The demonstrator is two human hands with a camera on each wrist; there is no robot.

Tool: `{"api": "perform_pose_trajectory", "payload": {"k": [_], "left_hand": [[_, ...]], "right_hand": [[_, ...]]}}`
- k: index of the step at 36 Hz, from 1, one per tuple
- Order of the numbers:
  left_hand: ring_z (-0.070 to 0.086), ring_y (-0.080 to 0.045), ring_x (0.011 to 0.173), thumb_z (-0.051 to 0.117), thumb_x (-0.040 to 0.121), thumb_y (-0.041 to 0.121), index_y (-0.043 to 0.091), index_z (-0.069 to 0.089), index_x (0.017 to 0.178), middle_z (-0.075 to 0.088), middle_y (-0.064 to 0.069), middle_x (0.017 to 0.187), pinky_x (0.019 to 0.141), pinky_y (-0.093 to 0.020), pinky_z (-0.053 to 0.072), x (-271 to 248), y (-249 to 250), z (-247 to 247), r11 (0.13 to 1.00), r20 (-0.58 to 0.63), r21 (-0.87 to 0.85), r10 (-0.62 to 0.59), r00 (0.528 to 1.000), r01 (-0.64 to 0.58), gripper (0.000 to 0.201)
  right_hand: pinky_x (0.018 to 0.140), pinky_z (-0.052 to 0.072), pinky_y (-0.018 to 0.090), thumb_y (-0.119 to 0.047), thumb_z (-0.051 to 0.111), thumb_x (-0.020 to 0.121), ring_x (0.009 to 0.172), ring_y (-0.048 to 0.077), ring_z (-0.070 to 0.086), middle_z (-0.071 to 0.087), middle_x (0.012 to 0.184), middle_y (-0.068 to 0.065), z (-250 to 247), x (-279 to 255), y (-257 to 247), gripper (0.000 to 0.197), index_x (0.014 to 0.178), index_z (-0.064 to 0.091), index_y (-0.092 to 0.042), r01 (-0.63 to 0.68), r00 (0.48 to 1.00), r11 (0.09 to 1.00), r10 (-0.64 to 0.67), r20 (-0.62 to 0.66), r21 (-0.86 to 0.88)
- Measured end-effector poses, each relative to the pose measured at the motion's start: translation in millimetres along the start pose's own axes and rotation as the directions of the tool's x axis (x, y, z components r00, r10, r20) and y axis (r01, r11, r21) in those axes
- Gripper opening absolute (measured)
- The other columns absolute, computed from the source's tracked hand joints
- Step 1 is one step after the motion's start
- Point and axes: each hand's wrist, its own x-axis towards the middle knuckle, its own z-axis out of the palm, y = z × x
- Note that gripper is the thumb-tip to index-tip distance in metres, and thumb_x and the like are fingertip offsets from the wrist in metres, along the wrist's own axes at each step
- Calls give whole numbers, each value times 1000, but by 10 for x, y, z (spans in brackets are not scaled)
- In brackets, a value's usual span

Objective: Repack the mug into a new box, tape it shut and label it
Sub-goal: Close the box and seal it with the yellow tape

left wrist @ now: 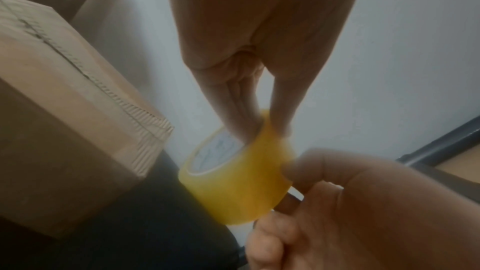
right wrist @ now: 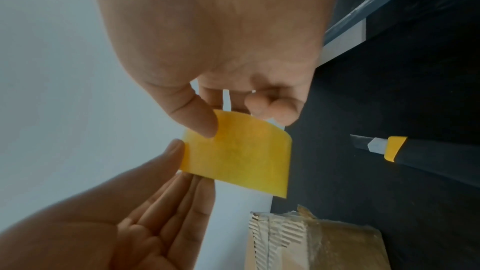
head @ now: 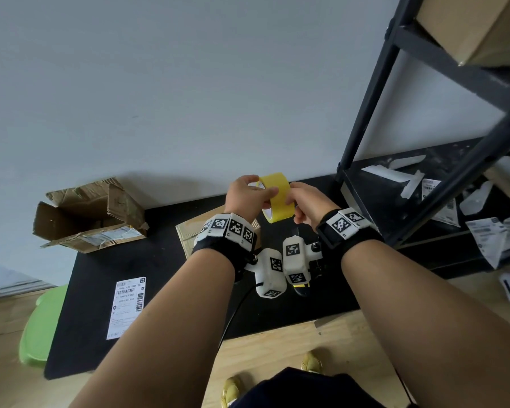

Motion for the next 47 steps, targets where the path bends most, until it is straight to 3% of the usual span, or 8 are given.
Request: {"api": "perform_pose_trajectory", "payload": {"k": [3, 6, 13, 19, 30, 36, 39, 47], "left_hand": [[73, -22, 77, 80, 75, 19, 10, 50, 127, 73, -10, 90, 86, -43, 56, 10, -1, 8, 1000, 7, 22, 1, 1000, -1, 61], [73, -24, 77, 79, 75, 17, 11, 50, 125, 73, -10, 90, 86, -44, 57, 23, -3, 17, 1000, 9, 24, 5, 1000, -5, 58], [73, -22, 75, 80, 74, 19, 9, 50, 125, 73, -11, 90, 84, -43, 57, 62, 14, 41, 999, -11, 33, 13, 1000, -12, 60], [73, -19, 74, 79, 74, 22, 9, 51, 128, 73, -9, 86, 85, -43, 57, 86, -20, 12, 997, -21, 76, 36, 999, -34, 62], [73, -21, 75, 79, 75, 20, 10, 50, 127, 73, -10, 92, 82, -42, 58, 76, 9, 37, 997, -31, 72, 41, 999, -39, 60], [72, -20, 73, 78, 76, 22, 8, 50, 129, 72, -12, 93, 82, -41, 58, 79, -4, 30, 994, -50, 99, 50, 998, -45, 61], [73, -20, 73, 79, 74, 21, 8, 50, 128, 72, -12, 93, 81, -42, 58, 77, -10, 43, 995, -49, 91, 48, 998, -44, 62], [73, -21, 72, 79, 75, 21, 11, 49, 126, 73, -10, 90, 83, -42, 57, 66, -32, 58, 996, -32, 90, 22, 999, -19, 59]], "right_hand": [[49, 33, 30, 1, 43, 79, 51, 19, 33, 38, 71, 9, 2, 18, 28, 23, 92, 58, -10, 9, 1000, 997, -10, 3, 73], [48, 31, 29, 5, 43, 78, 51, 19, 32, 38, 70, 8, -11, 68, 46, 22, 87, 57, -10, 19, 1000, 997, -18, -6, 72], [61, 38, 36, -2, 45, 60, 67, 27, 46, 55, 85, 14, -20, 145, 126, 43, 96, 63, -18, 62, 998, 998, -62, 6, -28], [51, 37, 32, -7, 47, 75, 48, 24, 40, 42, 63, 11, -10, 136, 35, 30, 103, 60, -6, 16, 1000, 999, -16, -1, 34], [55, 33, 33, -2, 46, 70, 56, 21, 39, 48, 80, 9, -18, 137, 83, 27, 90, 59, -14, 82, 997, 996, -82, 4, -22], [57, 36, 36, -19, 49, 64, 54, 23, 42, 47, 78, 12, 23, 136, 35, 46, 108, 57, -6, 56, 998, 998, -55, 11, -35], [56, 33, 34, -26, 53, 62, 54, 22, 41, 48, 80, 13, 31, 117, 24, 48, 106, 59, -7, 58, 998, 998, -58, -8, -34], [49, 28, 30, -8, 52, 75, 56, 20, 37, 48, 87, 13, 10, 105, 69, 35, 109, 57, -1, 94, 995, 993, -95, -11, -73]]}}
